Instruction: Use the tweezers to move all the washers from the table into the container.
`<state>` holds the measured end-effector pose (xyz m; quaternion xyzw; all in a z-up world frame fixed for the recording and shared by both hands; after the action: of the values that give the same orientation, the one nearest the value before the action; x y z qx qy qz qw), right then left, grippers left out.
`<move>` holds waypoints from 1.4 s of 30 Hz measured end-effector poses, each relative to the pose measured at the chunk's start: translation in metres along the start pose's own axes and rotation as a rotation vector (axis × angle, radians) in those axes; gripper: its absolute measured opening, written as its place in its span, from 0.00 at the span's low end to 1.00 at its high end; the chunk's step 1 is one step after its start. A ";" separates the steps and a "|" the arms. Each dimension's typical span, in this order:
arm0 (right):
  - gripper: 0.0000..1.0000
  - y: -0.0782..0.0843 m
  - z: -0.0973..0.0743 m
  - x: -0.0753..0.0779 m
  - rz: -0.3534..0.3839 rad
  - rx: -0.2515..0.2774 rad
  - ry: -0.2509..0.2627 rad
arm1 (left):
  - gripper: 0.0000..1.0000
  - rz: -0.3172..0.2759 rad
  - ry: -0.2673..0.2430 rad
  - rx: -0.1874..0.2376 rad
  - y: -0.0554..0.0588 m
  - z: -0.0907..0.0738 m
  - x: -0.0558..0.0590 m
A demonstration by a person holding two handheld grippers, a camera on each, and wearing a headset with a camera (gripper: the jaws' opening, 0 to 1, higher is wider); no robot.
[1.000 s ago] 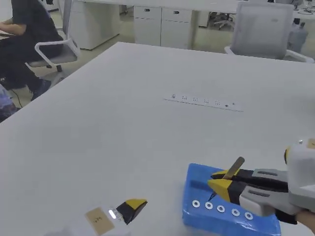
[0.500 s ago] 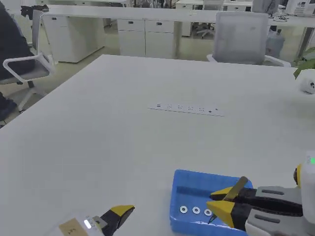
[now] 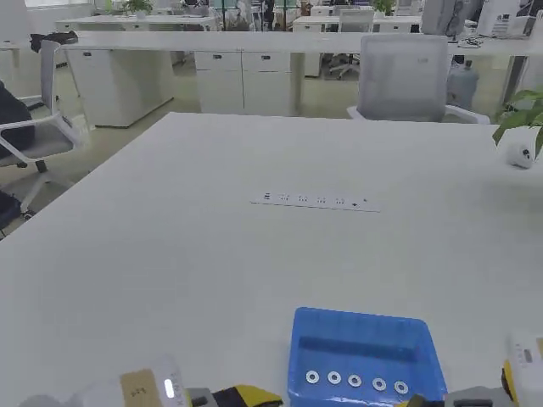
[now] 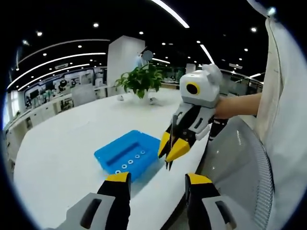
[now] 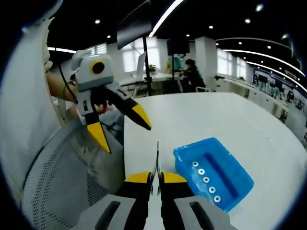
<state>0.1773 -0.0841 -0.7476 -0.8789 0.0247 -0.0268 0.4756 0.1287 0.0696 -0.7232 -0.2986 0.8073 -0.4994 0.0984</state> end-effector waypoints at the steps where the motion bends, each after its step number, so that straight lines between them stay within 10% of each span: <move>1: 0.04 0.004 0.002 -0.003 -0.005 -0.007 -0.021 | 0.39 -0.001 0.032 -0.010 0.000 0.002 0.003; 11: 0.04 0.026 0.012 -0.025 -0.112 -0.141 -0.149 | 0.18 0.004 0.209 -0.083 -0.003 0.020 0.020; 31: 0.04 0.029 0.021 -0.030 -0.166 -0.191 -0.165 | 0.01 0.257 0.240 -0.206 -0.020 0.043 0.025; 42: 0.04 0.032 0.019 -0.026 -0.170 -0.208 -0.146 | 0.00 0.264 0.267 -0.221 -0.026 0.051 0.025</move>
<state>0.1525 -0.0840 -0.7854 -0.9219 -0.0820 -0.0005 0.3786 0.1420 0.0084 -0.7224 -0.1302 0.8951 -0.4259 0.0218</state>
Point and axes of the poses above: the centre of the closed fingertips' face, and the gripper's own axes: z roughly forward along the fingers, x roughly to its right, y roughly out of its underside, the point moved 8 cm from there along -z, roughly backward along the fingers, and after that the axes turned 6 degrees about -z, right-handed, at the moved point
